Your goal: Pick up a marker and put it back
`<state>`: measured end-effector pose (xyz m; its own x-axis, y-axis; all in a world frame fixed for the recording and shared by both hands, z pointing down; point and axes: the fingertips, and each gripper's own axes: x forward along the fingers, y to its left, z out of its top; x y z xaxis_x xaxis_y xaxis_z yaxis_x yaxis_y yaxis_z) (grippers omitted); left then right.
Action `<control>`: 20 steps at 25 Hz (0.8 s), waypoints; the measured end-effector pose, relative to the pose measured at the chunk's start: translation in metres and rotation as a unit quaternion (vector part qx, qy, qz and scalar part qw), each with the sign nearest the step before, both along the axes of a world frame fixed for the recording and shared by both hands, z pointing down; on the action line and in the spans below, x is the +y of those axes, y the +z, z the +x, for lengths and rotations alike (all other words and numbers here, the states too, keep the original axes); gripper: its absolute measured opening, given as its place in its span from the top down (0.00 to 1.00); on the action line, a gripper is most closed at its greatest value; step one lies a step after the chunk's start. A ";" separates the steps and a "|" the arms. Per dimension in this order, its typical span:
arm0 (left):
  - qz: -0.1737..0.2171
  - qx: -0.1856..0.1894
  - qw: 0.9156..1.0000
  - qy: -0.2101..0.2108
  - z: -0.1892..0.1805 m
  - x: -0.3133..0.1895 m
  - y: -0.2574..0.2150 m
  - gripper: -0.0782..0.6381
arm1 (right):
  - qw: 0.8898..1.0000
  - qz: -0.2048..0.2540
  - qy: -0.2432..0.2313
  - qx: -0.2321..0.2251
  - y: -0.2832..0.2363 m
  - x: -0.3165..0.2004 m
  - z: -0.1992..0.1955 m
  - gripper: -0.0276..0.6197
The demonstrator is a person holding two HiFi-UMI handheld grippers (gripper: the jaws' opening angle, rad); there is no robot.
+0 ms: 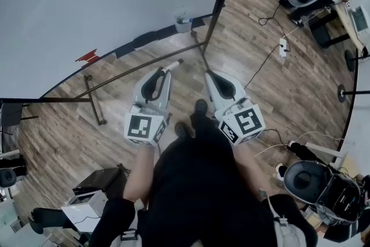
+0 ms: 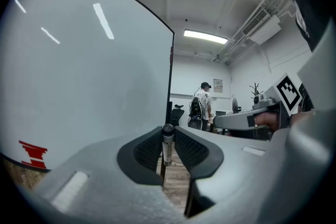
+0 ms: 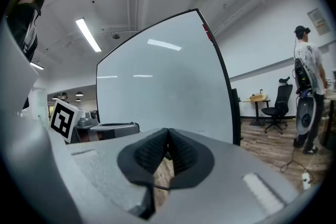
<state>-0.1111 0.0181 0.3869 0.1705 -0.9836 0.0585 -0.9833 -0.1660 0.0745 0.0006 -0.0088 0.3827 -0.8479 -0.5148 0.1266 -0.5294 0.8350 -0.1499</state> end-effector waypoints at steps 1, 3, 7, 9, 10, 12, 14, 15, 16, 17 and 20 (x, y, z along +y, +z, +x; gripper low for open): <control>0.000 -0.003 1.000 0.000 -0.001 -0.009 -0.002 0.78 | 1.000 0.001 -0.002 -0.002 -0.001 -0.009 -0.002 0.95; 0.000 -0.007 1.000 -0.003 -0.006 -0.027 -0.005 0.78 | 1.000 0.003 -0.008 -0.004 -0.006 -0.027 -0.008 0.95; 0.006 -0.012 1.000 -0.020 -0.016 -0.065 -0.015 0.78 | 1.000 0.012 -0.014 -0.013 -0.015 -0.067 -0.009 0.95; 0.008 -0.015 1.000 -0.027 -0.017 -0.080 -0.017 0.78 | 1.000 0.013 -0.016 -0.016 -0.017 -0.084 -0.008 0.95; 0.009 -0.016 0.999 -0.029 -0.018 -0.087 -0.017 0.78 | 1.000 0.012 -0.017 -0.017 -0.016 -0.091 -0.008 0.95; 0.008 -0.019 0.999 -0.033 -0.019 -0.099 -0.017 0.78 | 1.000 0.011 -0.022 -0.019 -0.014 -0.102 -0.009 0.95; 0.008 -0.021 0.999 -0.039 -0.019 -0.107 -0.014 0.78 | 0.999 0.011 -0.031 -0.019 -0.012 -0.110 -0.011 0.95; 0.007 -0.022 0.999 -0.042 -0.019 -0.111 -0.013 0.78 | 0.999 0.011 -0.036 -0.019 -0.011 -0.112 -0.012 0.95; 0.006 -0.022 0.999 -0.045 -0.020 -0.114 -0.012 0.78 | 0.999 0.011 -0.040 -0.019 -0.010 -0.115 -0.012 0.95; 0.005 -0.023 0.999 -0.048 -0.020 -0.118 -0.011 0.78 | 0.999 0.010 -0.042 -0.019 -0.009 -0.119 -0.011 0.95; 0.004 -0.025 0.998 -0.053 -0.024 -0.129 -0.010 0.78 | 0.999 0.003 -0.041 -0.019 -0.005 -0.131 -0.012 0.95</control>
<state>-0.1347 -0.1114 0.3773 0.0626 -0.9964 0.0567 -0.9978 -0.0614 0.0234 -0.0112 -0.1395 0.3779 -0.8912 -0.4445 0.0909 -0.4536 0.8762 -0.1628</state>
